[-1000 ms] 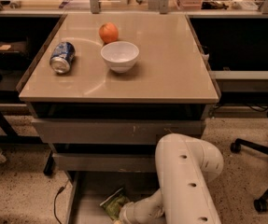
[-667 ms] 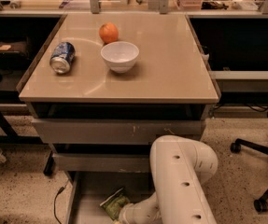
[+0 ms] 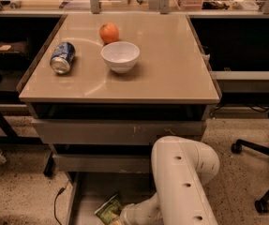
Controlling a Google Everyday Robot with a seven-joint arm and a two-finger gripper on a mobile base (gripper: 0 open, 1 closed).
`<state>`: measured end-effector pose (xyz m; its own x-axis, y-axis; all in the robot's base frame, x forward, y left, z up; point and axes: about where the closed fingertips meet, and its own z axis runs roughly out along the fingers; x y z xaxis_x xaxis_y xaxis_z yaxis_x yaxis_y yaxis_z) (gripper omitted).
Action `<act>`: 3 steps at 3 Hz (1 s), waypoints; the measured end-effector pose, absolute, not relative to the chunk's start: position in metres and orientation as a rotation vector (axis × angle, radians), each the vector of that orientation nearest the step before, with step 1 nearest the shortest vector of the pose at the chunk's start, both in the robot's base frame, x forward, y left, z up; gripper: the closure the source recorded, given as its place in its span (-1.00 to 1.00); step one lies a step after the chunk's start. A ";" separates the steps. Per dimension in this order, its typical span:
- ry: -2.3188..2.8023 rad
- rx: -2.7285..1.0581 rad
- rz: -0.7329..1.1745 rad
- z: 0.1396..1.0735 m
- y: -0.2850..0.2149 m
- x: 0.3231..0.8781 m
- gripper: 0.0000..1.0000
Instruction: Pick green jalapeno chip bag from bottom drawer and place on counter
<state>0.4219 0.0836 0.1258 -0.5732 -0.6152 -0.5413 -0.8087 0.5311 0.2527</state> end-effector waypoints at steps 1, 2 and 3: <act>2.386 -1.169 0.686 0.126 0.084 0.422 0.28; 2.386 -1.169 0.686 0.126 0.084 0.422 0.75; 2.386 -1.169 0.686 0.126 0.084 0.422 1.00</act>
Offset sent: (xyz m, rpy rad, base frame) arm 0.0000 0.0000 0.0000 0.0000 0.0000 0.0000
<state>0.4218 0.0837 0.1258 -0.5732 -0.6152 -0.5412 -0.8087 0.5311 0.2528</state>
